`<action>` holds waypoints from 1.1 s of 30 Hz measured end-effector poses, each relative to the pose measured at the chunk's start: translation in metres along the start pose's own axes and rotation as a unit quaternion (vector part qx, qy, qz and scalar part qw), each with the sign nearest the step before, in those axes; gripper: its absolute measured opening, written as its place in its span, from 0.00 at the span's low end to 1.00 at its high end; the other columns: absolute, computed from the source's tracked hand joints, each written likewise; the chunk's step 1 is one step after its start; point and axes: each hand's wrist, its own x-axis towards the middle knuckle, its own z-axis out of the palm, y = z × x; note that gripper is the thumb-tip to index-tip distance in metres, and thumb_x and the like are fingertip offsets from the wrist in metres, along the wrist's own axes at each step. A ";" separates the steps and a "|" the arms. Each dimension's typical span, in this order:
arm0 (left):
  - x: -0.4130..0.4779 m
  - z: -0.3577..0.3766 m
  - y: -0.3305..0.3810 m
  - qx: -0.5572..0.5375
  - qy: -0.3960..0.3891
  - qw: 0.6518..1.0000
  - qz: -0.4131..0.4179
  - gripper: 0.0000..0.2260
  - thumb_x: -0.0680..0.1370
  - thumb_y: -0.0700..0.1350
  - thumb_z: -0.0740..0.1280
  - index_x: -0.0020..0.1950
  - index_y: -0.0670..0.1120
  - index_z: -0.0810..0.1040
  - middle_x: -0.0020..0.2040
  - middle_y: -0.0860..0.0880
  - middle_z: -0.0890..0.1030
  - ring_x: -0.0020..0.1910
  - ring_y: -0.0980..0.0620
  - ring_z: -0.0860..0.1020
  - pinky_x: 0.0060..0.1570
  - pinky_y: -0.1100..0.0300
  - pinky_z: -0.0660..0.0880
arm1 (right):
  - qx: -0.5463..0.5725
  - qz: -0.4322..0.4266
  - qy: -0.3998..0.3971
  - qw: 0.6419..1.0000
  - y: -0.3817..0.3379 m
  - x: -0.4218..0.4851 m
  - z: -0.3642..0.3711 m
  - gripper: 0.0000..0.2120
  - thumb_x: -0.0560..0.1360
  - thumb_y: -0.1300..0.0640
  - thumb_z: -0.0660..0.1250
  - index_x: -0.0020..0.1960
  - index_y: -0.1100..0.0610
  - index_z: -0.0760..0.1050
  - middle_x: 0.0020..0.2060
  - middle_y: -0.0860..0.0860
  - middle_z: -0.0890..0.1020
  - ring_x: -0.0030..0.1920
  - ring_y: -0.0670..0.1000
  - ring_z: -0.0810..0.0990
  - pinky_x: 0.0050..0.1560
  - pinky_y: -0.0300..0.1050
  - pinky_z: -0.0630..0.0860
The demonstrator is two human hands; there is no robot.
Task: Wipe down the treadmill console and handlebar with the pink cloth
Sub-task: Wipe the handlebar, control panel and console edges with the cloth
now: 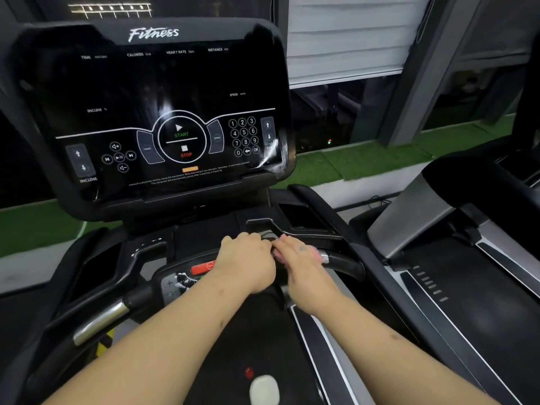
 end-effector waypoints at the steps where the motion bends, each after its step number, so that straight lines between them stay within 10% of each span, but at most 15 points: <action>1: 0.000 0.000 -0.001 0.002 0.000 1.000 0.001 0.16 0.82 0.52 0.56 0.66 0.51 0.75 0.61 0.49 0.77 0.60 0.46 0.74 0.60 0.46 0.69 | 0.002 0.012 0.007 1.000 0.011 -0.004 -0.002 0.26 0.77 0.64 0.61 0.75 0.54 0.71 0.74 0.53 0.71 0.76 0.51 0.67 0.77 0.50 0.62; 13: 0.000 0.001 -0.003 -0.008 0.004 1.000 0.004 0.15 0.82 0.52 0.56 0.64 0.51 0.75 0.60 0.49 0.76 0.59 0.47 0.74 0.59 0.48 0.70 | 0.041 0.233 0.049 0.970 0.067 -0.030 -0.031 0.24 0.82 0.67 0.59 0.75 0.52 0.67 0.73 0.49 0.68 0.72 0.52 0.69 0.75 0.48 0.65; 24: -0.035 -0.001 -0.062 -0.091 0.023 0.994 -0.052 0.20 0.86 0.56 0.48 0.72 0.53 0.71 0.68 0.50 0.76 0.67 0.46 0.74 0.66 0.45 0.68 | 0.050 0.049 -0.002 0.998 -0.027 0.009 0.006 0.22 0.81 0.57 0.56 0.74 0.47 0.71 0.72 0.49 0.74 0.74 0.48 0.68 0.75 0.55 0.65; 33: -0.072 0.016 -0.095 -0.118 0.068 0.988 -0.077 0.24 0.85 0.58 0.47 0.80 0.54 0.61 0.76 0.52 0.70 0.74 0.50 0.67 0.73 0.47 0.63 | 0.155 0.102 0.001 0.983 -0.073 0.019 -0.005 0.19 0.85 0.60 0.55 0.72 0.47 0.73 0.70 0.46 0.74 0.71 0.45 0.70 0.75 0.48 0.66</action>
